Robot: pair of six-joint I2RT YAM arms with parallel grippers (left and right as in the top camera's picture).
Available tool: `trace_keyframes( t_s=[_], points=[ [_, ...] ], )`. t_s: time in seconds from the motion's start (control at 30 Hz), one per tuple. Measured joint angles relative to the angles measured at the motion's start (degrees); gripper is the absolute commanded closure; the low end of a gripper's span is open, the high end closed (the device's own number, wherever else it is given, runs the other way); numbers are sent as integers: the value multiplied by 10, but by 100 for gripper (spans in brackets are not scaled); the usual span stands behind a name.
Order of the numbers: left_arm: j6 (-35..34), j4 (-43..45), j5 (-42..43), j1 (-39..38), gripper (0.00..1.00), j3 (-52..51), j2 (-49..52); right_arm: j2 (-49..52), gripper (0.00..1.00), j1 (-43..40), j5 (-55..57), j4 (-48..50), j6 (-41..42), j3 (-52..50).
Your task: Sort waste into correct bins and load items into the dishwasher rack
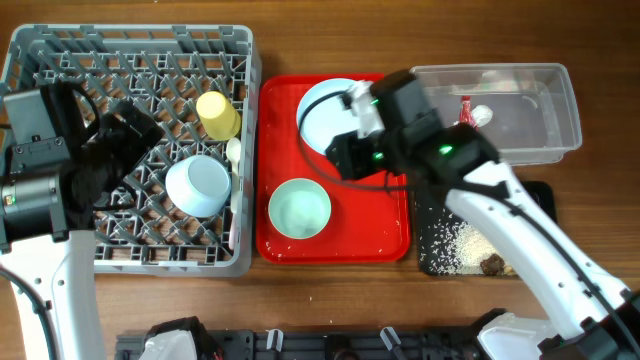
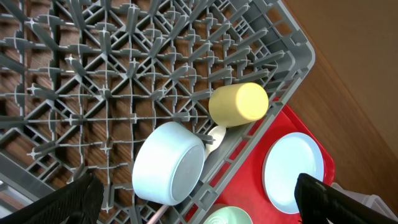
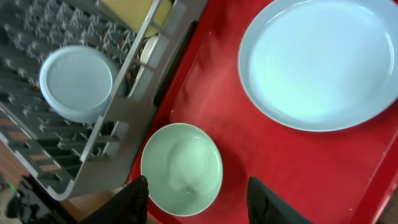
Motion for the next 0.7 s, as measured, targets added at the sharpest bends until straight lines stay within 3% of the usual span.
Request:
trace_keyframes(
  t_s=[0.07,0.17,0.27,0.33,0.5,0.7],
  points=[
    [0,0,0,0,0,0,0,25,42,32,41,26,0,0],
    [0,0,0,0,0,0,0,68,39,43,70,33,2,0],
    [0,0,0,0,0,0,0,68,28,32,114,30,6,0],
    [0,0,0,0,0,0,0,31,0,-8,150,-1,10,0],
    [0,0,0,0,0,0,0,-44,0,-163,203,-74,15,1],
    [0,4,0,0,0,0,0,-43,0,-185,205,-73,15,1]
  ],
)
